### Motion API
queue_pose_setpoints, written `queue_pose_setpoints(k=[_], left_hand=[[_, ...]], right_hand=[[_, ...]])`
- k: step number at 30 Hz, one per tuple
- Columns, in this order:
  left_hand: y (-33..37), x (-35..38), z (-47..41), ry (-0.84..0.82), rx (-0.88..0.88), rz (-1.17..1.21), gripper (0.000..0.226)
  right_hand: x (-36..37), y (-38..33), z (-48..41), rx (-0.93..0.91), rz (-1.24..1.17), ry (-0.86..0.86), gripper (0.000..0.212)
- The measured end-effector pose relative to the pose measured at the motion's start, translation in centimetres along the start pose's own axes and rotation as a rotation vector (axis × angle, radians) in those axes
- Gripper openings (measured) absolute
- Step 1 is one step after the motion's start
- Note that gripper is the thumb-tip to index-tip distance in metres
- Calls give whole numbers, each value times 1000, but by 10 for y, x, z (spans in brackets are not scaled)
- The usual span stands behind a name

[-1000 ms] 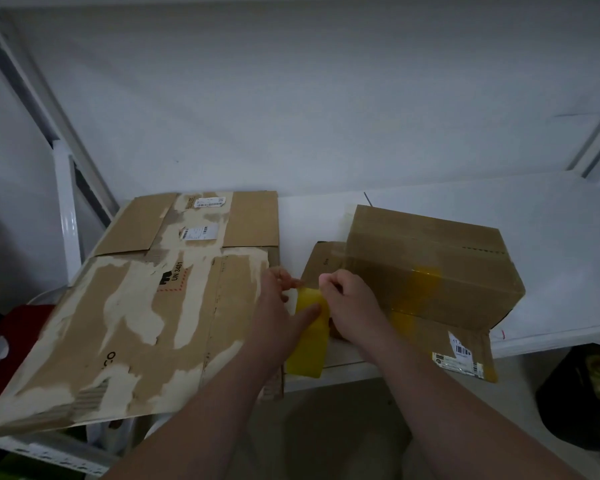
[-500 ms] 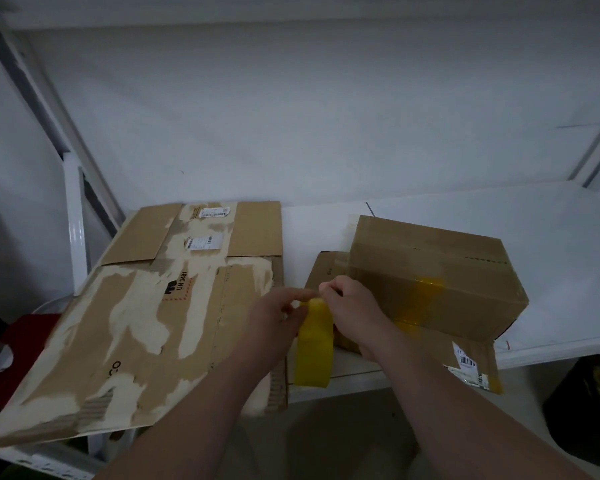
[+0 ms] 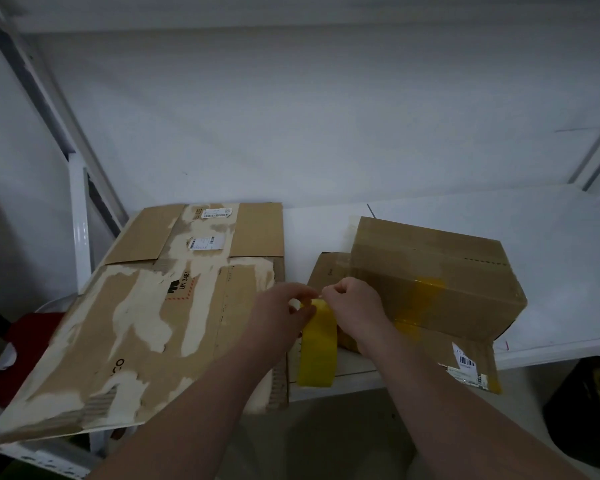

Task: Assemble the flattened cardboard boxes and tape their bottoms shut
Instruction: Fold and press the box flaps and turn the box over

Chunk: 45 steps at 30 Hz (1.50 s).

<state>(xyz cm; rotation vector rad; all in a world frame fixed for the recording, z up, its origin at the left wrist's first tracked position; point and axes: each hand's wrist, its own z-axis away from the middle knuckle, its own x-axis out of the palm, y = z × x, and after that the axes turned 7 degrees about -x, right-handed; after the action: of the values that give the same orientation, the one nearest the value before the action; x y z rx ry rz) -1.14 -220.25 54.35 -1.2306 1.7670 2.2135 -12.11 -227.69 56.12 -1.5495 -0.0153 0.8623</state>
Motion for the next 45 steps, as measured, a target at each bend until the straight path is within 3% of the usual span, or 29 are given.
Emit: queue_pose_setpoints(k=[6, 10, 14, 16, 25, 31, 39, 45], left_hand=[[-4, 7, -1, 55, -39, -49, 8], [-7, 7, 0, 46, -36, -48, 2], [-11, 7, 0, 59, -51, 6, 12], [-11, 8, 1, 63, -48, 5, 13], [-10, 9, -1, 42, -82, 16, 15], [-2, 6, 0, -60, -228, 204, 29], [-1, -1, 5, -138, -279, 411, 6], [-2, 1, 2, -102, -309, 383, 4]], right_hand=[[3, 11, 2, 71, -17, 59, 11], [3, 11, 5, 133, -241, 21, 20], [3, 8, 4, 156, -368, -29, 19], [0, 7, 5, 93, -330, -70, 9], [-8, 7, 4, -366, 226, -173, 19], [-5, 11, 2, -412, 260, -63, 14], [-3, 10, 0, -450, 299, -43, 11], [-5, 10, 2, -617, 430, -77, 20]])
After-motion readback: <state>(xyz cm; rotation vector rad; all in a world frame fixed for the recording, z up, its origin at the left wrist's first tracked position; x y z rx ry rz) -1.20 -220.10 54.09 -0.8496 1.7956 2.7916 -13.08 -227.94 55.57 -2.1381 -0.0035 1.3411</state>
